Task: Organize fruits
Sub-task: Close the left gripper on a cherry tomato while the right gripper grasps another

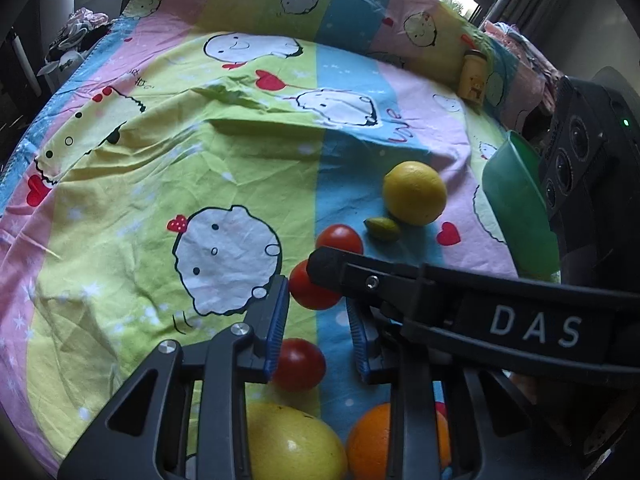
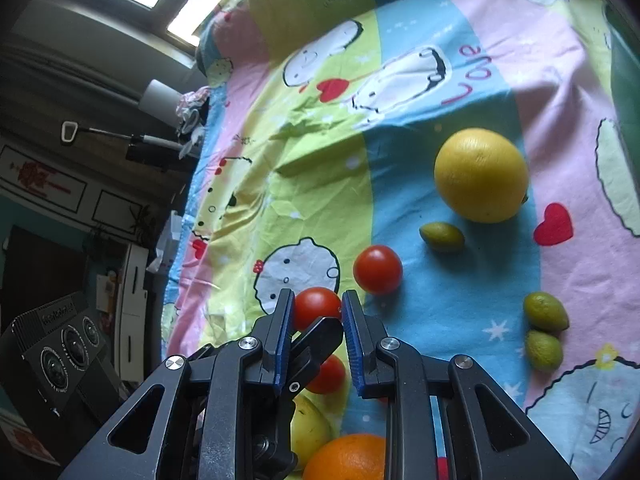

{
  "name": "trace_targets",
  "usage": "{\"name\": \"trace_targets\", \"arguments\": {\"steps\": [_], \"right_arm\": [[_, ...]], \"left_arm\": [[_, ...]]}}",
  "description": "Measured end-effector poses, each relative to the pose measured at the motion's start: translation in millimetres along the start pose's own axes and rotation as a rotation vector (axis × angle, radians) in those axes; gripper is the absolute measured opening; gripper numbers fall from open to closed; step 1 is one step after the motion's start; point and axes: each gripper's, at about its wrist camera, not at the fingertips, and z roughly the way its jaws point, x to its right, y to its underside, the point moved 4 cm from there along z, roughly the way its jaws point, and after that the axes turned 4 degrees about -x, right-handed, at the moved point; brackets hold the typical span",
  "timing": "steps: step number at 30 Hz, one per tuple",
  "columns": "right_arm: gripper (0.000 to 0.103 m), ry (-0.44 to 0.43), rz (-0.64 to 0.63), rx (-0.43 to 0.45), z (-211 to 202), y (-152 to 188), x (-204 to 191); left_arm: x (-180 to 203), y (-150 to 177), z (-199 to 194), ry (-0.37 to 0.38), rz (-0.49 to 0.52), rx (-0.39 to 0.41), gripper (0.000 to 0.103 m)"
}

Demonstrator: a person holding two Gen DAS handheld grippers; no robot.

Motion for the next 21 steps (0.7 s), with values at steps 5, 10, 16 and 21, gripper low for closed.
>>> {"name": "trace_targets", "arguments": {"steps": [5, 10, 16, 21], "right_arm": [[0.026, 0.017, 0.031, -0.062, 23.4, -0.4, 3.1], [0.026, 0.052, 0.042, -0.056, 23.2, -2.0, 7.2], [0.03, 0.106, 0.015, 0.026, 0.5, -9.3, 9.8], [0.037, 0.145, -0.016, 0.068, -7.4, -15.5, 10.4]], "left_arm": [[-14.5, 2.0, 12.6, -0.027, -0.028, -0.055, 0.029], [-21.5, 2.6, 11.8, -0.023, -0.051, -0.058, 0.028], [-23.7, 2.2, 10.5, -0.013, -0.068, -0.058, 0.028], [-23.9, 2.0, 9.9, -0.011, -0.073, -0.055, 0.028]]}}
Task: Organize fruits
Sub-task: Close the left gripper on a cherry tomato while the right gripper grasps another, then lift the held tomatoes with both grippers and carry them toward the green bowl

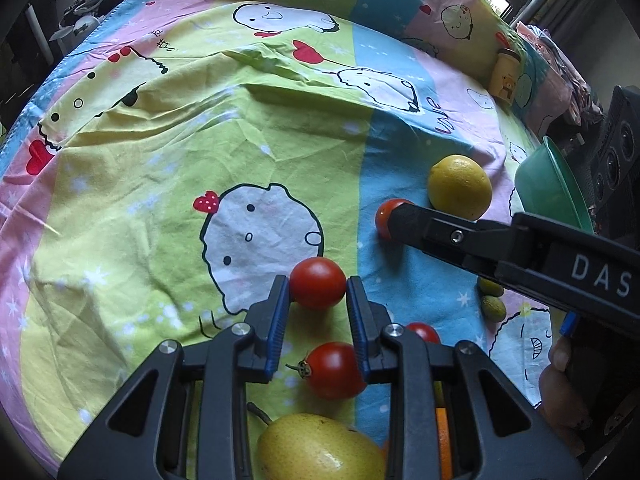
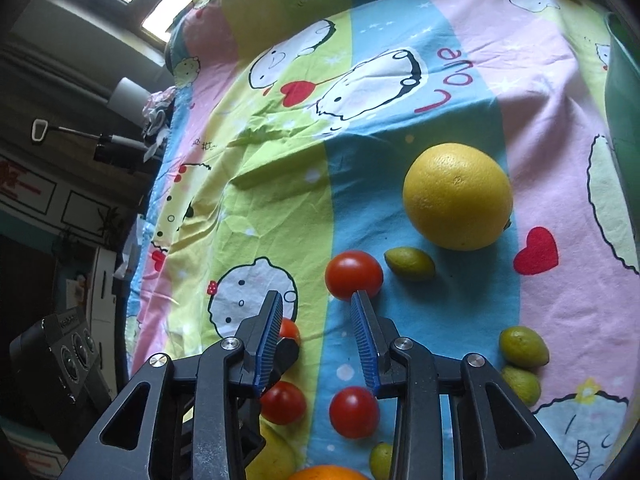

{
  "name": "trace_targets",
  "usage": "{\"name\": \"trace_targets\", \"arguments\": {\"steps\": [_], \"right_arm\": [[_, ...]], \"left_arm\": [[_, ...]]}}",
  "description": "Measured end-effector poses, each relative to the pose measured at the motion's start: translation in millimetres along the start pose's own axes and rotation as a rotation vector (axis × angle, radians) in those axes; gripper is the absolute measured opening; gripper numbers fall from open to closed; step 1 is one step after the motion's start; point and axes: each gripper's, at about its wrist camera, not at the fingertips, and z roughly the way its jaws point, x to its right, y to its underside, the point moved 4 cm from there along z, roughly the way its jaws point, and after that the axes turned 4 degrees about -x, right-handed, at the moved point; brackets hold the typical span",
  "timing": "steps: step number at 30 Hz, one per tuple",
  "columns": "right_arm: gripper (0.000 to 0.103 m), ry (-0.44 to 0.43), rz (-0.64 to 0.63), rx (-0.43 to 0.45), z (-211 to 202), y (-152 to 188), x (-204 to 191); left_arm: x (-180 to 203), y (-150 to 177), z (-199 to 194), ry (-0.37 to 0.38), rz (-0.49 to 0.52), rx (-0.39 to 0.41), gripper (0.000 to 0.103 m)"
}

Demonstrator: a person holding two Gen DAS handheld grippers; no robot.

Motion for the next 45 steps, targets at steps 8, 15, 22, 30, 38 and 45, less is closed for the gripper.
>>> {"name": "trace_targets", "arguments": {"steps": [8, 15, 22, 30, 38, 45], "right_arm": [[0.044, 0.066, -0.015, 0.029, 1.5, -5.6, 3.1], [0.044, 0.091, -0.018, 0.023, 10.1, -6.9, 4.3], [0.044, 0.119, -0.016, 0.015, 16.3, -6.5, 7.7], [0.036, 0.119, -0.038, 0.024, 12.6, -4.9, 5.2], [0.036, 0.08, -0.048, 0.051, -3.6, -2.3, -0.6], [0.036, 0.052, -0.065, 0.076, -19.5, 4.3, -4.2]], "left_arm": [[-2.5, -1.7, -3.3, 0.008, -0.018, 0.01, 0.028], [-0.6, -1.6, -6.6, 0.022, -0.017, 0.018, 0.028], [0.4, -1.8, -8.3, 0.025, -0.015, 0.025, 0.028], [2.4, -1.4, -12.3, 0.027, -0.012, 0.04, 0.028], [6.9, -1.7, -20.5, 0.049, -0.005, 0.071, 0.028], [11.1, -1.6, -25.2, 0.052, 0.0, 0.09, 0.028]]}}
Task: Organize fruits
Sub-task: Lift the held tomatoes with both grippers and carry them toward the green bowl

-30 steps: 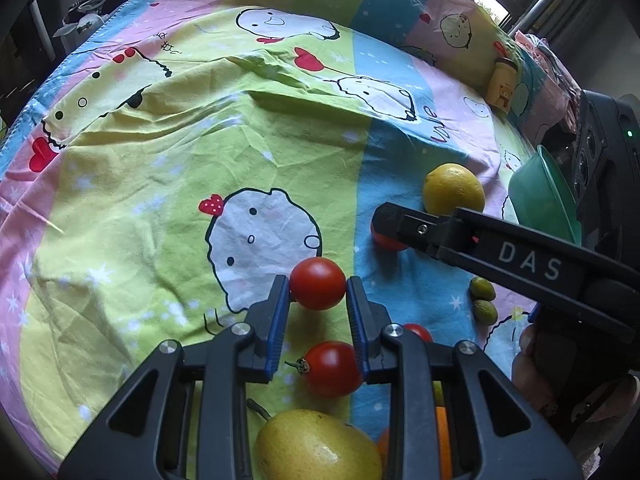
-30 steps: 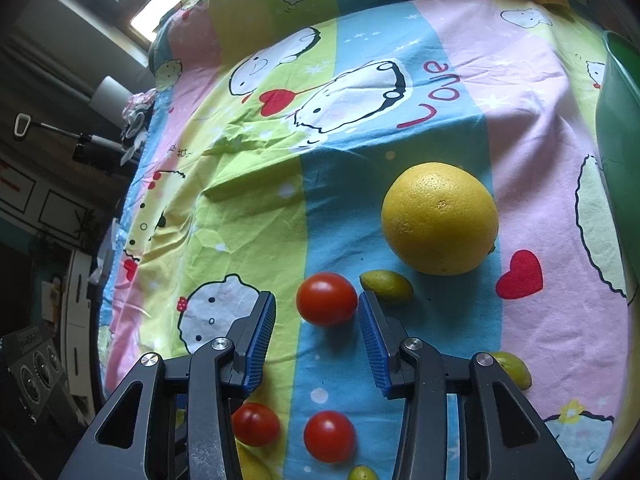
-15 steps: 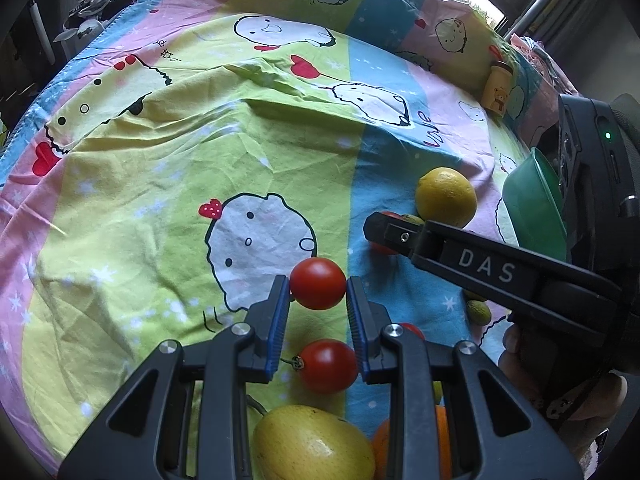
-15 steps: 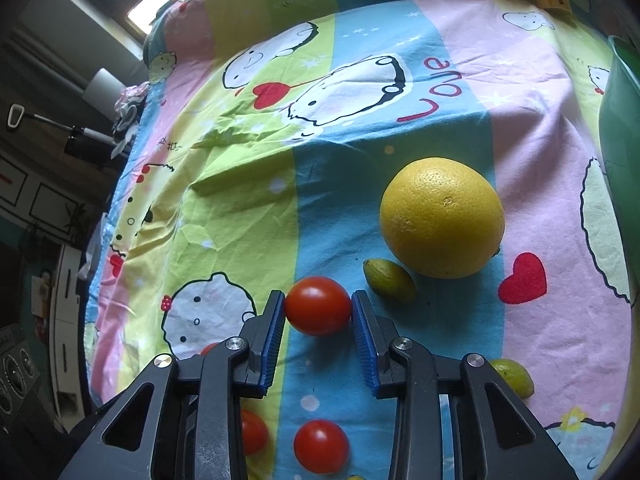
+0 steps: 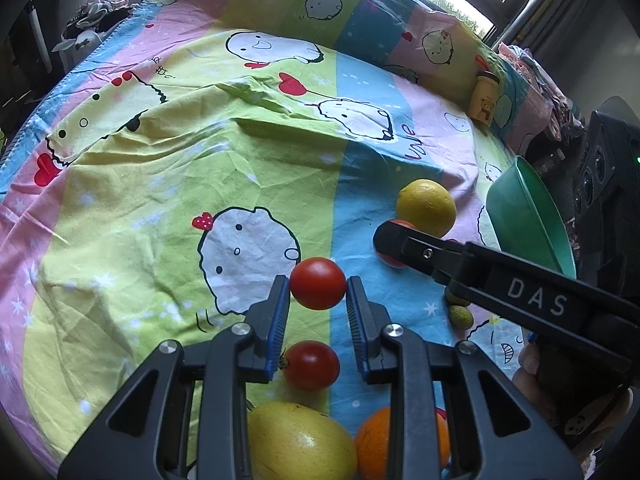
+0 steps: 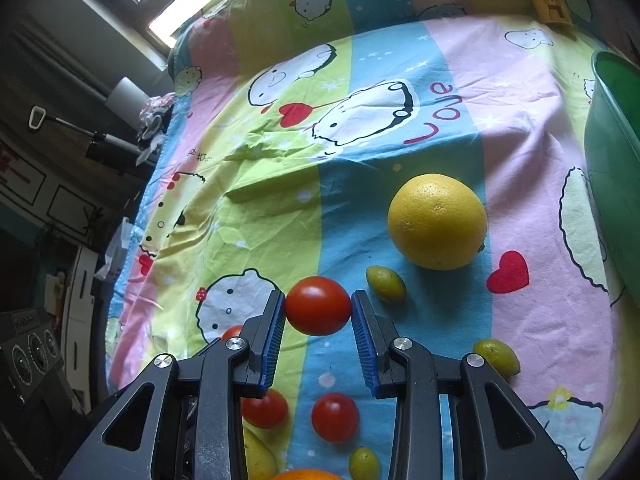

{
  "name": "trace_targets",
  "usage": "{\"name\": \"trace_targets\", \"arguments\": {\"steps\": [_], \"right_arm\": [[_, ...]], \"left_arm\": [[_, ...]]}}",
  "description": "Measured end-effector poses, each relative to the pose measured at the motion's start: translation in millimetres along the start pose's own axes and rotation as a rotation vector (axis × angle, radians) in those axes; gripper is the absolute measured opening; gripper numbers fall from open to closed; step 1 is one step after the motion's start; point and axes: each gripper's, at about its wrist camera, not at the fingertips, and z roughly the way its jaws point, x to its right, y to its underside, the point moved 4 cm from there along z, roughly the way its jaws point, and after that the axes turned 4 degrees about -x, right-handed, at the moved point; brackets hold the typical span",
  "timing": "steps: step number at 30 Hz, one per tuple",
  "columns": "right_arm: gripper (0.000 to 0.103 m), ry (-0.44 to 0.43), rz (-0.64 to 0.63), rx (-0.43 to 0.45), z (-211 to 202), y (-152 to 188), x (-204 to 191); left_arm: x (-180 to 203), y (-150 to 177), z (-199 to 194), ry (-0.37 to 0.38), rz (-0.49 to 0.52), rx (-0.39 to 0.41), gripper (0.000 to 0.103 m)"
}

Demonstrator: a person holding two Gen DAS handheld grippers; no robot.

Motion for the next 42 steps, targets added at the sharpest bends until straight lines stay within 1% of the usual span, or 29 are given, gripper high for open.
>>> {"name": "trace_targets", "arguments": {"steps": [8, 13, 19, 23, 29, 34, 37, 42], "right_arm": [[0.036, -0.021, -0.006, 0.037, -17.5, 3.3, 0.4], [0.036, -0.028, 0.001, 0.065, -27.1, 3.1, 2.5], [0.036, -0.042, 0.011, 0.083, -36.1, 3.5, 6.5], [0.036, -0.041, 0.007, 0.109, -45.0, 2.3, 9.0], [0.036, -0.053, 0.04, 0.131, -54.7, -0.8, 19.5], [0.036, -0.058, 0.046, 0.164, -65.5, -3.4, 27.5], [0.036, -0.056, 0.063, 0.182, -71.8, -5.0, 35.9], [0.036, -0.078, 0.089, 0.224, -88.5, -7.9, 50.8]], "left_arm": [[8.5, -0.5, -10.3, 0.012, 0.019, 0.042, 0.028], [13.1, -2.5, -15.4, 0.036, 0.022, 0.062, 0.028], [16.8, -4.1, -19.9, 0.034, 0.018, 0.087, 0.028], [22.9, -3.1, -19.4, 0.029, 0.027, 0.089, 0.028], [34.5, -3.9, -20.4, 0.049, 0.055, 0.094, 0.028], [47.5, -6.9, -17.9, 0.038, 0.078, 0.094, 0.028], [56.6, -11.3, -20.2, 0.05, 0.086, 0.106, 0.028], [74.3, -18.0, -23.4, 0.066, 0.112, 0.129, 0.028]]}}
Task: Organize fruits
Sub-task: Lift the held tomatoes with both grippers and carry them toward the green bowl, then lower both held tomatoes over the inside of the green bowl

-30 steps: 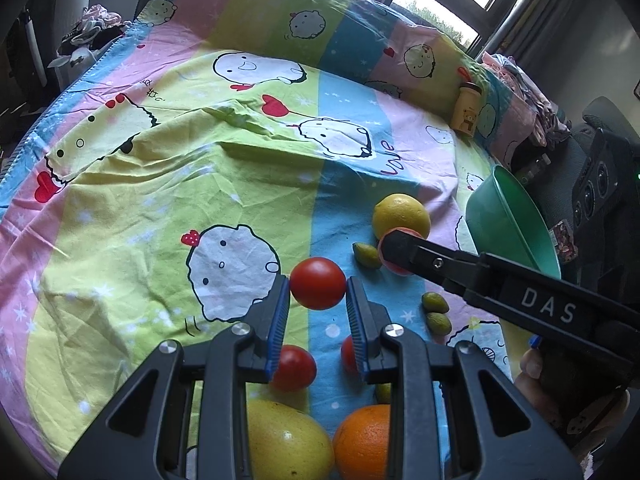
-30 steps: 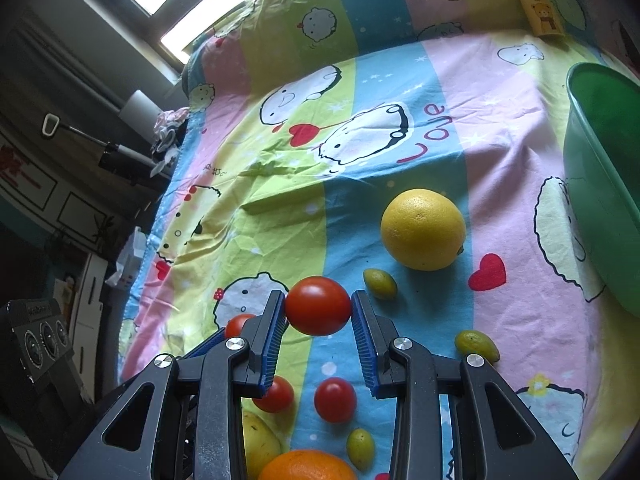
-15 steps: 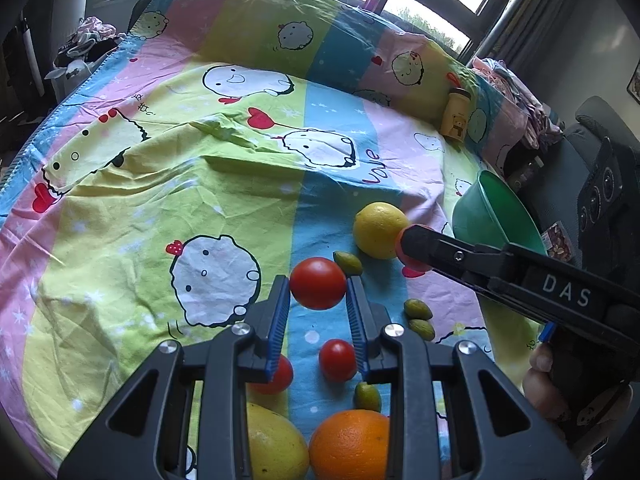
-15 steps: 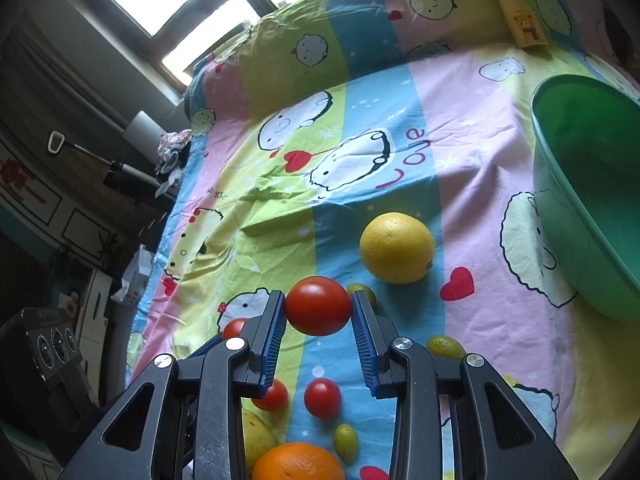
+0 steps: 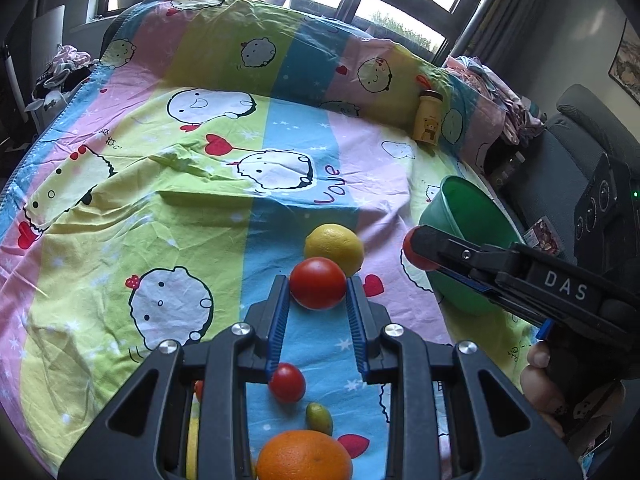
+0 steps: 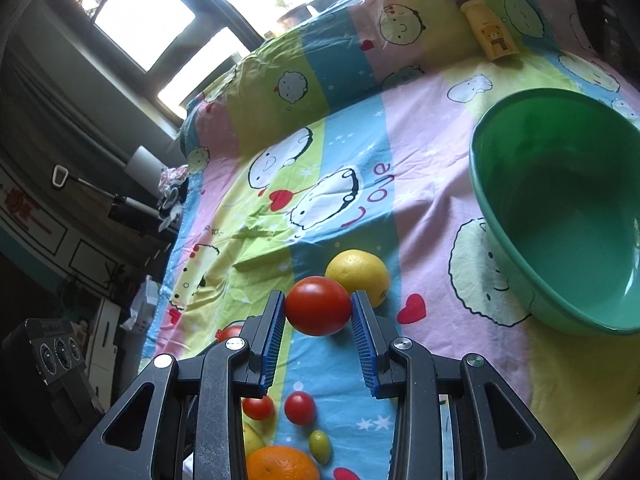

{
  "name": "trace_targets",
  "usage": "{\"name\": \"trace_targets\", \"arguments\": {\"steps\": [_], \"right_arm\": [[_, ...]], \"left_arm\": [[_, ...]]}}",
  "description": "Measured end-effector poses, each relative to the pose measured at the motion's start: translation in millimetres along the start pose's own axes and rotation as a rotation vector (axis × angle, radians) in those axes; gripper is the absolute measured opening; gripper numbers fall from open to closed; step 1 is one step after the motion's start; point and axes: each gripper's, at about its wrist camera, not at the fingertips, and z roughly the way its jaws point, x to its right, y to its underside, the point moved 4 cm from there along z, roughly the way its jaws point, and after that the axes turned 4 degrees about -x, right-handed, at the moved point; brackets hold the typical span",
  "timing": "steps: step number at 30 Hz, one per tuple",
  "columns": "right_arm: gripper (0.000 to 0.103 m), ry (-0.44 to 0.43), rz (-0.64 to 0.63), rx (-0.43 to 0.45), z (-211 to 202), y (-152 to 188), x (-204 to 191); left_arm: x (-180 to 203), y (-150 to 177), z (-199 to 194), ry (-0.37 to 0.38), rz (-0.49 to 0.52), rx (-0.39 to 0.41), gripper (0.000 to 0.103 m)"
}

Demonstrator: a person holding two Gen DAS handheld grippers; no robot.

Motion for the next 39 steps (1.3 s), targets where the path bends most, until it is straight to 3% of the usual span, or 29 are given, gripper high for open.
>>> {"name": "trace_targets", "arguments": {"steps": [9, 25, 29, 39], "right_arm": [[0.036, -0.007, 0.076, 0.101, -31.8, -14.6, 34.1], [0.036, 0.011, 0.154, 0.204, -63.2, -25.6, 77.4], [0.036, 0.071, 0.173, 0.242, -72.2, -26.8, 87.9], [0.036, 0.074, 0.247, 0.272, -84.3, -27.3, 113.3]], "left_arm": [[35.0, -12.1, 6.0, 0.023, 0.065, 0.01, 0.028], [89.4, -29.0, 20.6, 0.075, 0.16, 0.015, 0.028], [103.4, -29.3, 24.3, 0.096, 0.184, 0.001, 0.028], [139.1, -29.5, 35.4, 0.149, 0.247, -0.028, 0.028]]}}
